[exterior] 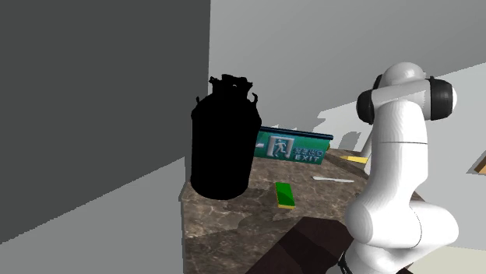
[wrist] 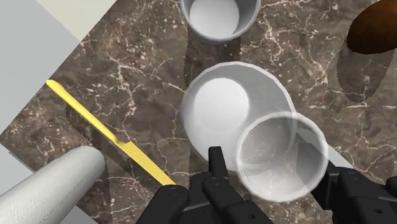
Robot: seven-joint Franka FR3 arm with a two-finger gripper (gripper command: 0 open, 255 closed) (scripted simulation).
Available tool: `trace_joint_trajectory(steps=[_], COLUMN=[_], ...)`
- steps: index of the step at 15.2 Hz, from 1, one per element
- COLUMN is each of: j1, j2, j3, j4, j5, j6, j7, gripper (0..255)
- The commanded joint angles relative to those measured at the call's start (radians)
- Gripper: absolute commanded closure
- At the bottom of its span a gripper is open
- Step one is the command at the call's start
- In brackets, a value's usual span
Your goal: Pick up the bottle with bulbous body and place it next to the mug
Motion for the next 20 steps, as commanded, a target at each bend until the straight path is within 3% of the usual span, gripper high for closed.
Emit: trace_joint_trajectory(steps=[1, 9, 10, 15, 20], j1=[0.005, 0.006, 0.006, 0.006, -0.011], j2=[0.004, 0.005, 0.005, 0.005, -0.008], j3=[0.003, 0.004, 0.004, 0.004, -0.004], j4=[-0.025, -0.031, -0.031, -0.031, 0.087], j5=[0.004, 0.005, 0.005, 0.005, -0.009], j6=[0.027, 0.034, 0.034, 0.034, -0.086], j7=[-0.001, -0.002, -0.002, -0.002, 0.014], gripper=[255, 255, 0, 0, 0])
